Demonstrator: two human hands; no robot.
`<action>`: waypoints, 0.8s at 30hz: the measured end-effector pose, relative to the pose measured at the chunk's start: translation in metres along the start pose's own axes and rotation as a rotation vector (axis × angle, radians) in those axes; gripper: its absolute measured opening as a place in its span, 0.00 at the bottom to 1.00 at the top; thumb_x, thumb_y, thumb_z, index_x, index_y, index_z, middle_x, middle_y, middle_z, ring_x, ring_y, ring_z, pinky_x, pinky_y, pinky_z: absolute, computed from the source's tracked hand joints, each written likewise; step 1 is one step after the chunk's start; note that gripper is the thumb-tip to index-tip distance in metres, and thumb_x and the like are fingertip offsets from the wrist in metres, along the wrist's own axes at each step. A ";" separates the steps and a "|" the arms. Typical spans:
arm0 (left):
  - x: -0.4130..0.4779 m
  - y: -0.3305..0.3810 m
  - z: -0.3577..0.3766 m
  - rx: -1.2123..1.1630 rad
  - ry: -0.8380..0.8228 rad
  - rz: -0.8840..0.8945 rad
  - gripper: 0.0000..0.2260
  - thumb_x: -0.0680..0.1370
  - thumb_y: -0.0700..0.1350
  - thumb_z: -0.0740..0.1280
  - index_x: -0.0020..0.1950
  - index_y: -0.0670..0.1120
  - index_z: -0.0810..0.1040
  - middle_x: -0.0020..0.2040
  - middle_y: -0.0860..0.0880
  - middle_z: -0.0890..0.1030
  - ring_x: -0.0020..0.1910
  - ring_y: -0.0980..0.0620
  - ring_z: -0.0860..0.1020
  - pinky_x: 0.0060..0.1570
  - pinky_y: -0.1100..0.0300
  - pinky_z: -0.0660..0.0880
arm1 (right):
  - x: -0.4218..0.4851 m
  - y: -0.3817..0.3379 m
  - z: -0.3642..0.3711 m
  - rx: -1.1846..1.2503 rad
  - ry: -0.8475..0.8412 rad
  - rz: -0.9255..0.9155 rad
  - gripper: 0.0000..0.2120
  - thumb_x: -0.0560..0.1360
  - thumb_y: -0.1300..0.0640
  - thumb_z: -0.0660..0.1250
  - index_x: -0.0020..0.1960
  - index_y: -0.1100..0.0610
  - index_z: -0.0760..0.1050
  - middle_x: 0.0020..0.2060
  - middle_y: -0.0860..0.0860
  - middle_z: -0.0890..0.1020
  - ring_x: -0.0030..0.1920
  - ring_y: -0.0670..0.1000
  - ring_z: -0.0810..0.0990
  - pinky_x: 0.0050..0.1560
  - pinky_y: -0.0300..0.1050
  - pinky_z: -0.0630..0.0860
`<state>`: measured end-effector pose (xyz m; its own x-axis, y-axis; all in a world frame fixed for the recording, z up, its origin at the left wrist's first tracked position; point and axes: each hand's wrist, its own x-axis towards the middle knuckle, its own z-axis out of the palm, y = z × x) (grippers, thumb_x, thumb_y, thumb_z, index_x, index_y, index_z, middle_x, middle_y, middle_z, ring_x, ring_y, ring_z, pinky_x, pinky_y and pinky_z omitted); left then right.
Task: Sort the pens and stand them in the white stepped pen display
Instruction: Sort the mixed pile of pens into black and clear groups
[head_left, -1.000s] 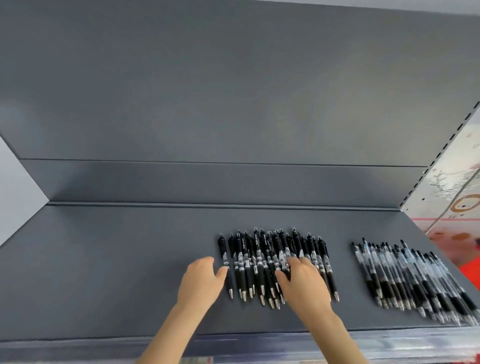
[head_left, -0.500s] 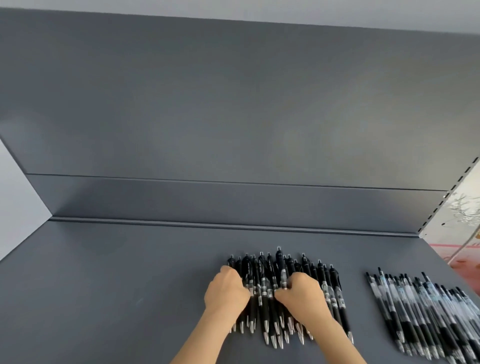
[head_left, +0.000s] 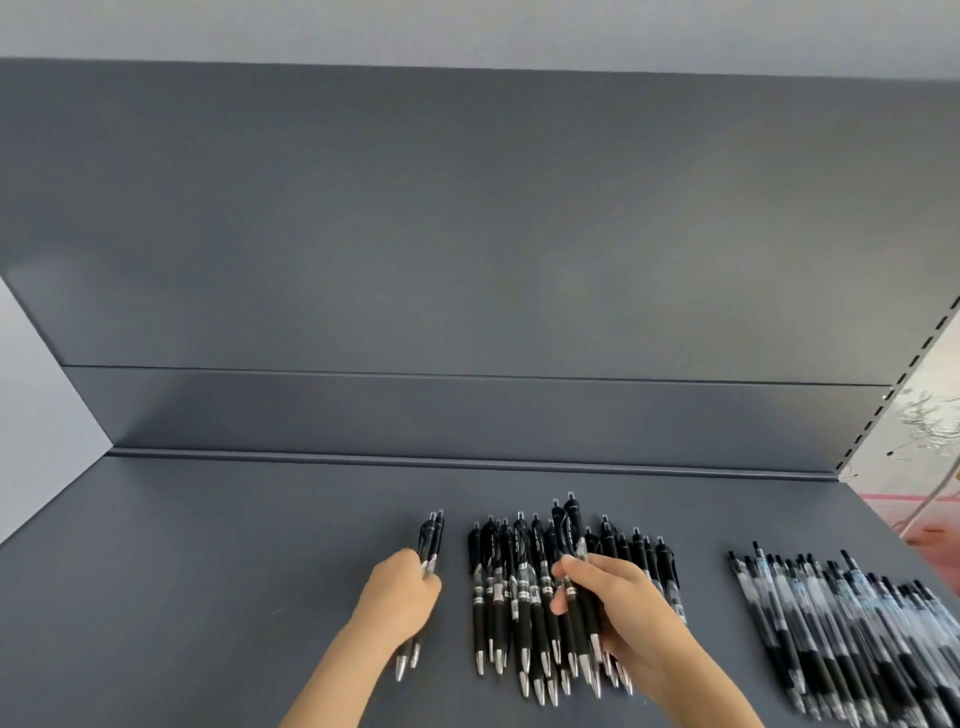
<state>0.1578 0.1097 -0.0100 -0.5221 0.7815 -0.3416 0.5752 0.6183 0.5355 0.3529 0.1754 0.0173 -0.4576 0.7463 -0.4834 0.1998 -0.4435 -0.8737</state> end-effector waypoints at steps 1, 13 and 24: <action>-0.002 -0.003 -0.005 -0.175 -0.044 -0.014 0.10 0.78 0.40 0.58 0.37 0.44 0.64 0.34 0.50 0.67 0.32 0.53 0.65 0.31 0.62 0.62 | -0.003 -0.002 0.000 0.031 -0.020 -0.007 0.09 0.78 0.58 0.62 0.50 0.63 0.76 0.29 0.54 0.79 0.27 0.49 0.72 0.28 0.40 0.69; -0.056 0.006 -0.035 -1.202 -0.334 -0.086 0.06 0.78 0.32 0.60 0.49 0.34 0.76 0.36 0.40 0.79 0.33 0.41 0.80 0.31 0.53 0.79 | -0.019 -0.022 0.008 0.106 -0.146 -0.068 0.09 0.78 0.59 0.61 0.48 0.66 0.75 0.27 0.55 0.80 0.20 0.47 0.70 0.18 0.35 0.62; -0.083 -0.013 -0.040 -1.177 -0.260 -0.027 0.09 0.78 0.32 0.60 0.55 0.35 0.77 0.41 0.39 0.82 0.36 0.44 0.81 0.35 0.54 0.79 | -0.029 -0.017 0.032 0.046 -0.146 -0.080 0.07 0.76 0.57 0.65 0.48 0.61 0.77 0.23 0.47 0.71 0.22 0.45 0.67 0.22 0.36 0.62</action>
<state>0.1686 0.0337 0.0419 -0.3051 0.8466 -0.4361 -0.4313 0.2854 0.8559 0.3352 0.1451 0.0479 -0.5922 0.7014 -0.3967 0.1195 -0.4104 -0.9040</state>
